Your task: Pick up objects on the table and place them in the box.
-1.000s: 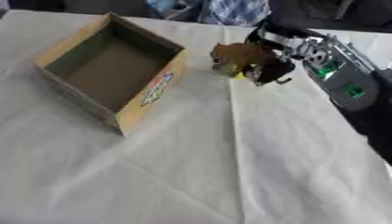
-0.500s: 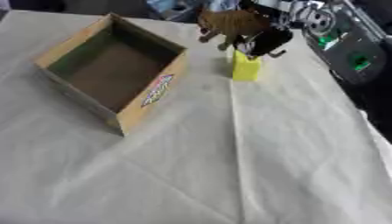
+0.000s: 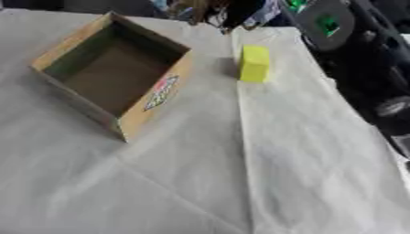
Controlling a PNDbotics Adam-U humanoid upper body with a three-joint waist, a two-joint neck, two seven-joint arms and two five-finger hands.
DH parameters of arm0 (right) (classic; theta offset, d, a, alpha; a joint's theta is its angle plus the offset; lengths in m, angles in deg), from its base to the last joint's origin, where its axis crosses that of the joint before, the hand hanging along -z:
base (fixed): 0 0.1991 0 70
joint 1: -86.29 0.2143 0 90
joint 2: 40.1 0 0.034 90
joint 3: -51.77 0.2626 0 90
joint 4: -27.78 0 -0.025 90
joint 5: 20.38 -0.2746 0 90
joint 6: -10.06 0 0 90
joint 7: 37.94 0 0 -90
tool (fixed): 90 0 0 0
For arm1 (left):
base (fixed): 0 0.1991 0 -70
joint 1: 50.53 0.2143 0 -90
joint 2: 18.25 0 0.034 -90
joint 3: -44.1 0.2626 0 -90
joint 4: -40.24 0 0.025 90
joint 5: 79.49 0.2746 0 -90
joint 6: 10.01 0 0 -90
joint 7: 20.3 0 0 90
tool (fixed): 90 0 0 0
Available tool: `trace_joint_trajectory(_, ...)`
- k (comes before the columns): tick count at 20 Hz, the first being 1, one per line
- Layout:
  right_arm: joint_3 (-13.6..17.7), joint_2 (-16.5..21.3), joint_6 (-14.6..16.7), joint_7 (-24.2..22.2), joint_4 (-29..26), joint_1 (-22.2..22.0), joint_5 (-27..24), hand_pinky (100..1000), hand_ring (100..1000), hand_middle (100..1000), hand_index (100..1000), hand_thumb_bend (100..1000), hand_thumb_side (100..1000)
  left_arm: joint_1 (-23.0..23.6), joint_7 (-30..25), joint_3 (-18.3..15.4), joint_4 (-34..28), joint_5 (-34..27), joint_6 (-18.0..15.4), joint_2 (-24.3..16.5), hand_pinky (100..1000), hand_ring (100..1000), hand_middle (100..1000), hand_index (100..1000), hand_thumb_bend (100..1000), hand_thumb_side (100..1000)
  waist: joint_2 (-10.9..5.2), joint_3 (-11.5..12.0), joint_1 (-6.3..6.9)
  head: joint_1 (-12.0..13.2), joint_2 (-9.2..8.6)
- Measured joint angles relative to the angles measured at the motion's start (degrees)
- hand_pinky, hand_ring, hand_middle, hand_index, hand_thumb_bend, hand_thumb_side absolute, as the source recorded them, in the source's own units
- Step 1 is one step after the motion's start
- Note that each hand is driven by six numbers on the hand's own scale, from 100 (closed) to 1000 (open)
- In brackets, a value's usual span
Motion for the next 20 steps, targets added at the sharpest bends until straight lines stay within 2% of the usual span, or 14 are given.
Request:
trace_joint_trajectory(9, -0.18, -10.12, 2.70, -0.29, 10.30, 6.80, 6.27, 602, 538, 408, 558, 100, 100, -0.87, -0.42, 0.36, 0.00, -0.66, -0.24, 0.03, 607, 912, 1000, 649, 289, 997, 0.70, 1.33, -0.24, -2.06, -0.70)
trace_joint_trajectory(20, 1.09, -20.99, 6.01, 2.68, 19.74, 9.14, 14.49, 611, 544, 409, 563, 100, 100, -2.37, -0.63, 0.92, 0.00, -1.70, -0.76, 0.58, 609, 911, 1000, 651, 295, 995, 1.40, 3.13, 0.05, -5.83, -1.18)
